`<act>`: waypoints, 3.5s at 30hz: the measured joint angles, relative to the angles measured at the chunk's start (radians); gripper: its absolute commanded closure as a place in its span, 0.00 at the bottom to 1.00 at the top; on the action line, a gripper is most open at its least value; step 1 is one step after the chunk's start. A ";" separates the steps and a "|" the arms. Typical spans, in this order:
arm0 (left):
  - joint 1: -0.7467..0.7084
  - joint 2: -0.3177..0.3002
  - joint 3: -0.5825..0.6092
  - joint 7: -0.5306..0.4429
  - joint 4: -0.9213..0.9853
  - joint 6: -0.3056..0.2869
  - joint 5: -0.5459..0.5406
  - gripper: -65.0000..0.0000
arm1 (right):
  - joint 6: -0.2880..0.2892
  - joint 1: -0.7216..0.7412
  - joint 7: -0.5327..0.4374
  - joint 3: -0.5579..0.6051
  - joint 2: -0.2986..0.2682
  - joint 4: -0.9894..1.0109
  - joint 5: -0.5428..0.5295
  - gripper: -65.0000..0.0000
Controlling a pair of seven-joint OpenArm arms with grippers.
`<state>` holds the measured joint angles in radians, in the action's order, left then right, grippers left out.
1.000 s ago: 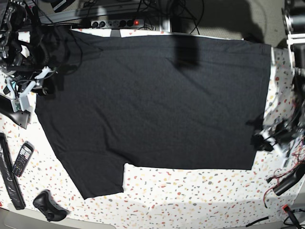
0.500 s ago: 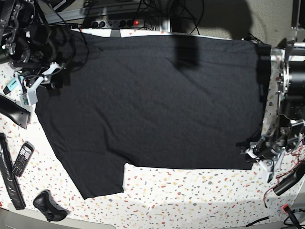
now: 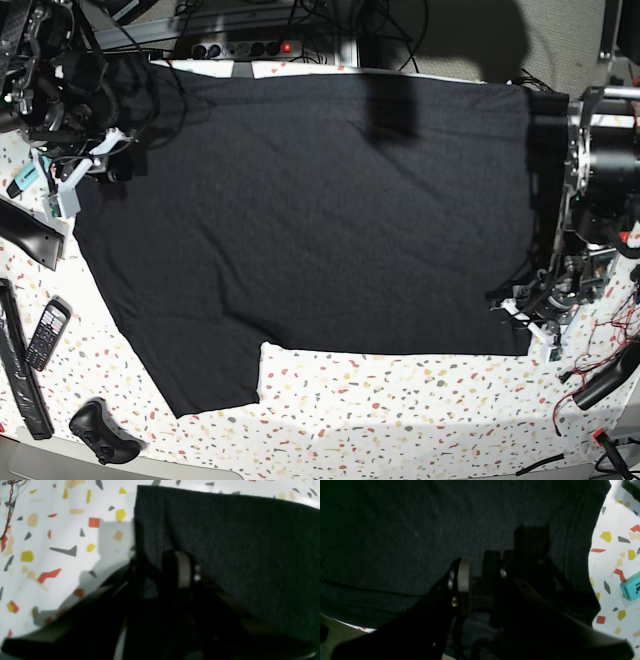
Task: Fold the T-shirt properly
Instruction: 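Reach both grippers to the shirt's side edges and grasp them, then lift the side edges and fold the shirt lengthwise toward the collar edge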
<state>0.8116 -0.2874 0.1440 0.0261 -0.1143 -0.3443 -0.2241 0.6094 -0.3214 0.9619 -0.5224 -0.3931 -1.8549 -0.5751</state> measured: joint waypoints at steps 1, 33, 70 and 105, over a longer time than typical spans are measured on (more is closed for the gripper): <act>0.000 0.001 0.000 0.000 0.000 -0.019 0.000 0.83 | 0.000 0.000 0.000 0.000 0.000 0.000 0.000 0.79; 0.001 -0.003 0.000 -0.027 0.000 -0.034 -0.001 1.00 | -0.075 0.560 -0.091 0.169 -0.113 0.496 0.018 0.61; -0.006 -0.003 0.000 -0.028 0.000 -0.036 0.000 1.00 | -0.156 1.148 -0.264 0.517 -0.119 1.607 0.386 0.73; -0.462 -0.111 -0.285 0.248 -0.889 -0.063 -0.168 1.00 | -0.071 0.632 -0.201 0.439 -0.135 0.662 0.236 1.00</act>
<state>0.3500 -0.3988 -0.1406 0.2741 -1.0035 -0.4068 -0.3923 0.5385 0.3103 0.7609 -0.0837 -0.5278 -1.1931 -0.3393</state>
